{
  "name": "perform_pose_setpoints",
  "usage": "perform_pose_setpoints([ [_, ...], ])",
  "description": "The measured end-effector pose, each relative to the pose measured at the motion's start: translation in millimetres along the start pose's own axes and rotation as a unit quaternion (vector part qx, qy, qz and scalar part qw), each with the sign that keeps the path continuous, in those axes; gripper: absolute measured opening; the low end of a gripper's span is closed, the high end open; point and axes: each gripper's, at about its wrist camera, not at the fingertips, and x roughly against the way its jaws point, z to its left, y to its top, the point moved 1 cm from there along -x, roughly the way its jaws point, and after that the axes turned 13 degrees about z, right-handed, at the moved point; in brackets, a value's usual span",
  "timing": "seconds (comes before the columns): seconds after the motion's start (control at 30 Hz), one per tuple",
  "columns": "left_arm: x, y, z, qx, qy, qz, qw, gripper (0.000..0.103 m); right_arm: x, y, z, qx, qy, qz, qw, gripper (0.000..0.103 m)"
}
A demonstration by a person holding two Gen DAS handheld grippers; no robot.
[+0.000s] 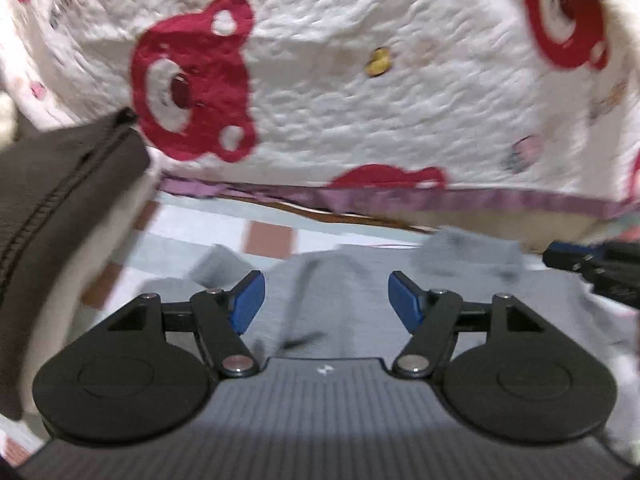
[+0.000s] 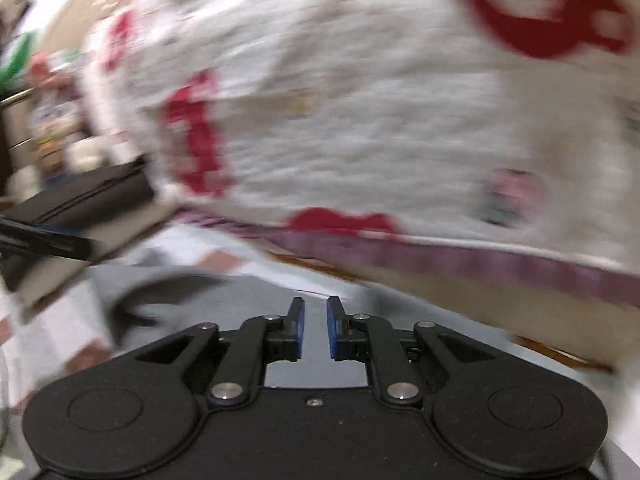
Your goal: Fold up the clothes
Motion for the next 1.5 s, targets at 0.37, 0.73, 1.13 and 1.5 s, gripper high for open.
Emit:
perform_pose_setpoints([
  [0.37, -75.0, -47.2, 44.0, -0.079, 0.141, -0.006, 0.9867, 0.066, -89.3, -13.5, 99.1, 0.148, 0.060, 0.073, 0.985, 0.028],
  [0.73, -50.0, -24.4, 71.1, -0.038, 0.141, -0.070, 0.9868, 0.017, -96.1, -18.9, 147.4, 0.203, 0.073, 0.064, 0.974, 0.051],
  [1.13, -23.3, -12.1, 72.1, -0.053, 0.168, -0.111, 0.9780, 0.012, -117.8, -12.3, 185.6, 0.259, 0.024, 0.060, 0.964, 0.060],
  [1.5, -17.3, -10.3, 74.9, -0.040, 0.110, -0.110, 0.9870, 0.018, -91.9, 4.5, 142.8, 0.106, 0.053, 0.000, 0.993, 0.011],
])
